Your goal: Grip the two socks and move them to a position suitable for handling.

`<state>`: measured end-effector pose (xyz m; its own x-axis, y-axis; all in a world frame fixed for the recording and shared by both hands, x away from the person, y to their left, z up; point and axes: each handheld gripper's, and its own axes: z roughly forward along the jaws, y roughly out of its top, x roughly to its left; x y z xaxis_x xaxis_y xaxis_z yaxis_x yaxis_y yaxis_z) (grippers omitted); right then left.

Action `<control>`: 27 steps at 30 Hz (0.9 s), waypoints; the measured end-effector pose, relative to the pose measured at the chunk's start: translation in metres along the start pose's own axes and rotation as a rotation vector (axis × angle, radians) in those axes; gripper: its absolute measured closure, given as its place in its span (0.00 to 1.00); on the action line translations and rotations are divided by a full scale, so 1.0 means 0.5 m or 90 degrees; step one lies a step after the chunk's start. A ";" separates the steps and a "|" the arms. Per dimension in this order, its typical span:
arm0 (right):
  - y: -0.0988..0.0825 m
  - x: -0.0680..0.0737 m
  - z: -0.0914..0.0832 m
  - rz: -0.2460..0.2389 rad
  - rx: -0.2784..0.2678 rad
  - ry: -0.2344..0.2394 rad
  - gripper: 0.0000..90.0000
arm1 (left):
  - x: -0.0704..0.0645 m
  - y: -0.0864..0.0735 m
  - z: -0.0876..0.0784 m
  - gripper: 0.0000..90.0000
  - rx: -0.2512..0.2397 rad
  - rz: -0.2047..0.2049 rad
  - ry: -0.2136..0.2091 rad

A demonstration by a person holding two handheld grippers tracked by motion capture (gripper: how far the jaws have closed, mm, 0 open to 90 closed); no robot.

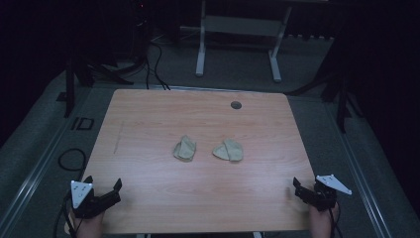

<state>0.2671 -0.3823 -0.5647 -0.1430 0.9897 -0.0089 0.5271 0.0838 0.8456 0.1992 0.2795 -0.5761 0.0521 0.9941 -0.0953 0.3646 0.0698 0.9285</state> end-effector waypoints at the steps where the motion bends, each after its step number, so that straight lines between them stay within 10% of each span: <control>1: 0.000 0.000 0.001 -0.003 0.002 0.002 0.16 | 0.000 0.000 0.000 0.02 0.000 0.001 -0.001; 13: 0.017 0.020 0.002 -0.045 0.036 0.037 0.16 | -0.001 0.003 0.000 0.02 0.016 -0.006 -0.006; 27: 0.055 0.084 0.026 -0.015 0.073 0.141 0.14 | -0.023 0.009 -0.001 0.02 0.046 0.003 -0.037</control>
<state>0.2864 -0.3368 -0.5487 -0.3296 0.9388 0.1000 0.6110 0.1313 0.7807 0.1998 0.2683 -0.5708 0.1077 0.9876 -0.1141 0.4299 0.0573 0.9010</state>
